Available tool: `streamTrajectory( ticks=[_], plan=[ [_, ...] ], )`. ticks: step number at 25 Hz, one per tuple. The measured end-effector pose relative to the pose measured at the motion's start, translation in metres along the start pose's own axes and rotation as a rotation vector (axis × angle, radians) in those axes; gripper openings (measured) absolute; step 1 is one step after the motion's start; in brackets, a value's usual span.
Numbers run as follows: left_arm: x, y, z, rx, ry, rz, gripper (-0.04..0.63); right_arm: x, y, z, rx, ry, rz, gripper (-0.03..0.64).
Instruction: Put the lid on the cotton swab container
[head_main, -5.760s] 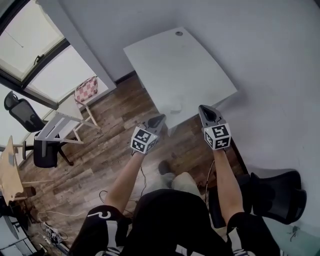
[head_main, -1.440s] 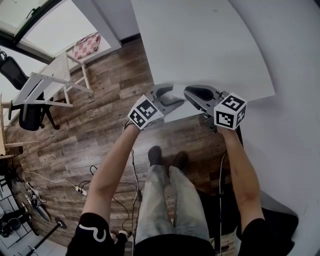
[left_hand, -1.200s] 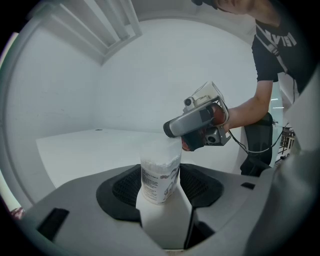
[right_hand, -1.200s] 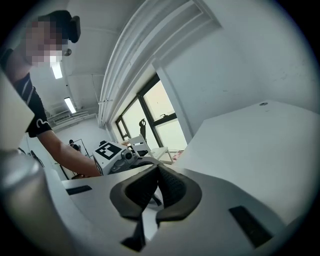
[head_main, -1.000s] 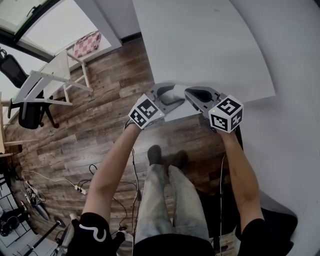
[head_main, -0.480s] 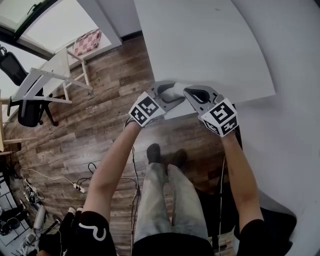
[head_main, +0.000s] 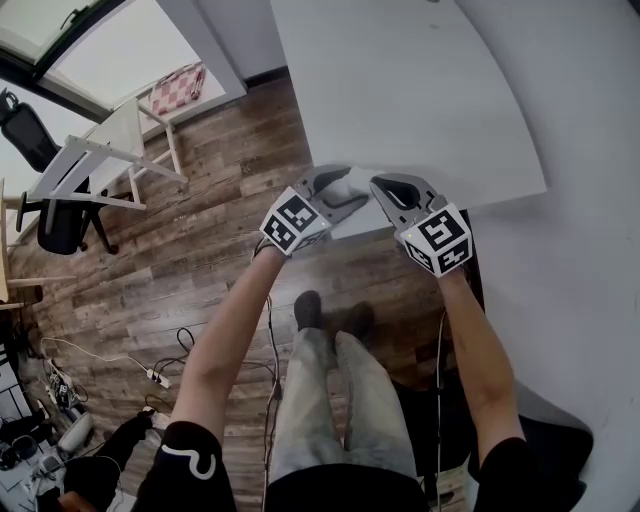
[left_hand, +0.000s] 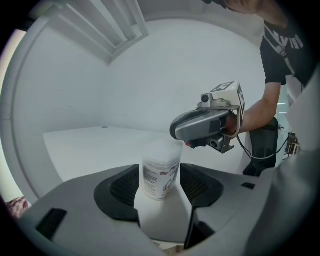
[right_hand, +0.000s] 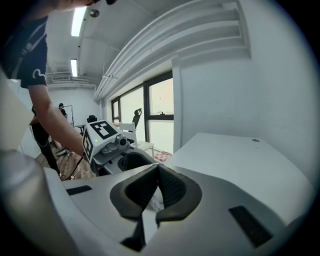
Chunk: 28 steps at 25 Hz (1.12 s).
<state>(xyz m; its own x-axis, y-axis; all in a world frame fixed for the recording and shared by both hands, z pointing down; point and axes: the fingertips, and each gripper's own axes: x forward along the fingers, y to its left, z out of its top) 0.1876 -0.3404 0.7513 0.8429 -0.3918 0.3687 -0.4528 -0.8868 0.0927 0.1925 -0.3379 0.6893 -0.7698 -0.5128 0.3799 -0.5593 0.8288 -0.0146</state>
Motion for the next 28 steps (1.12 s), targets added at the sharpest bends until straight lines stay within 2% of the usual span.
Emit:
streamTrajectory(
  ticks=[6,12,19,24,28],
  plan=[
    [-0.033,0.003,0.005,-0.065,-0.022,0.059,0.262,-0.021,-0.006,0.015,0.098,-0.081,-0.081,0.012],
    [-0.068,-0.02,0.039,-0.052,-0.024,0.105,0.213,-0.047,0.001,0.044,0.153,-0.118,-0.161,0.012],
    [-0.107,-0.043,0.101,-0.079,-0.084,0.192,0.136,-0.097,0.012,0.084,0.192,-0.143,-0.249,0.014],
    [-0.132,-0.053,0.148,-0.097,-0.117,0.228,0.09,-0.123,0.02,0.123,0.197,-0.164,-0.261,0.014],
    [-0.151,-0.067,0.179,-0.105,-0.144,0.243,0.08,-0.139,0.031,0.148,0.205,-0.186,-0.284,0.014]
  ],
)
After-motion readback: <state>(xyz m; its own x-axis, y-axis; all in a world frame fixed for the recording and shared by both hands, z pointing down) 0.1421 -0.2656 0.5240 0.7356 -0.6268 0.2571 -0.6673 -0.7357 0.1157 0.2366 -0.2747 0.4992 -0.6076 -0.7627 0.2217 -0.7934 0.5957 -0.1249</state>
